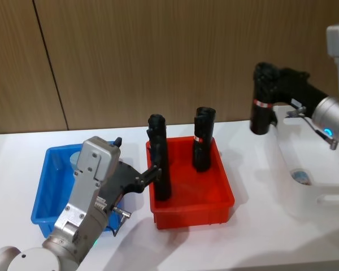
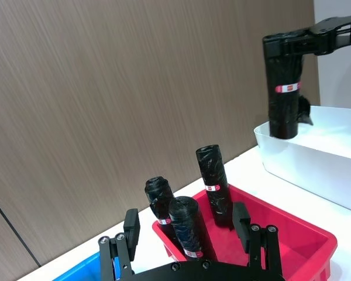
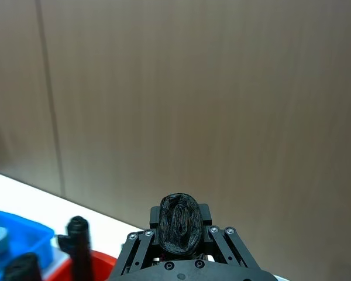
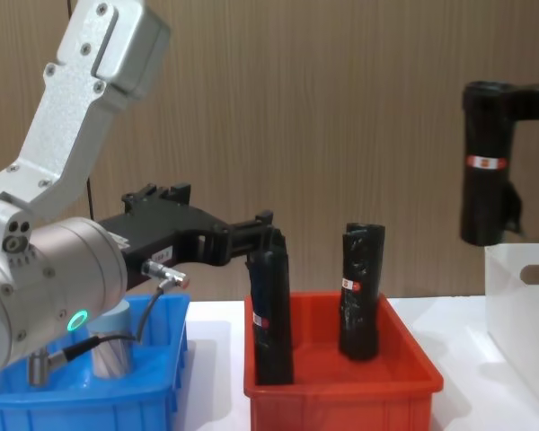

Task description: Pick the cotton swabs from the blue box and place them into the white box.

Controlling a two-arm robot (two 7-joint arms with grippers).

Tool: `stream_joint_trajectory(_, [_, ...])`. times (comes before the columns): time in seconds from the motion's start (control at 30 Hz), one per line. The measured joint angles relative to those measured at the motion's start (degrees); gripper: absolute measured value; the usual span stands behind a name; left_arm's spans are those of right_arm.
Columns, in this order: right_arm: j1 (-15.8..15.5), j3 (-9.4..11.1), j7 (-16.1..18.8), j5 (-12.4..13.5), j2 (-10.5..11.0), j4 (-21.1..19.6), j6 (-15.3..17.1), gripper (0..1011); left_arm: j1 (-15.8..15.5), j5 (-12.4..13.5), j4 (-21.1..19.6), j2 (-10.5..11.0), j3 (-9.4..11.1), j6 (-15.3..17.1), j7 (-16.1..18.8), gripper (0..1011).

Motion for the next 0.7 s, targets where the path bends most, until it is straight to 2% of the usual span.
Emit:
stream_joint_trajectory(0.3, [-1.2,1.8,-6.2,-1.5,1.6,-2.2,3.0,346,0.0,0.0,0.0,0.0,0.0,0.0,0.0,1004])
stream_joint_trajectory(0.53, [-1.6,2.9,-9.9,-2.3,2.5,-2.4,4.7,346,0.0,0.0,0.0,0.0,0.0,0.0,0.0,1004])
stream_joint_trajectory(0.7, [-1.6,4.0,-13.1,-2.9,3.2,-1.5,5.8,465,0.0,0.0,0.0,0.0,0.0,0.0,0.0,1004])
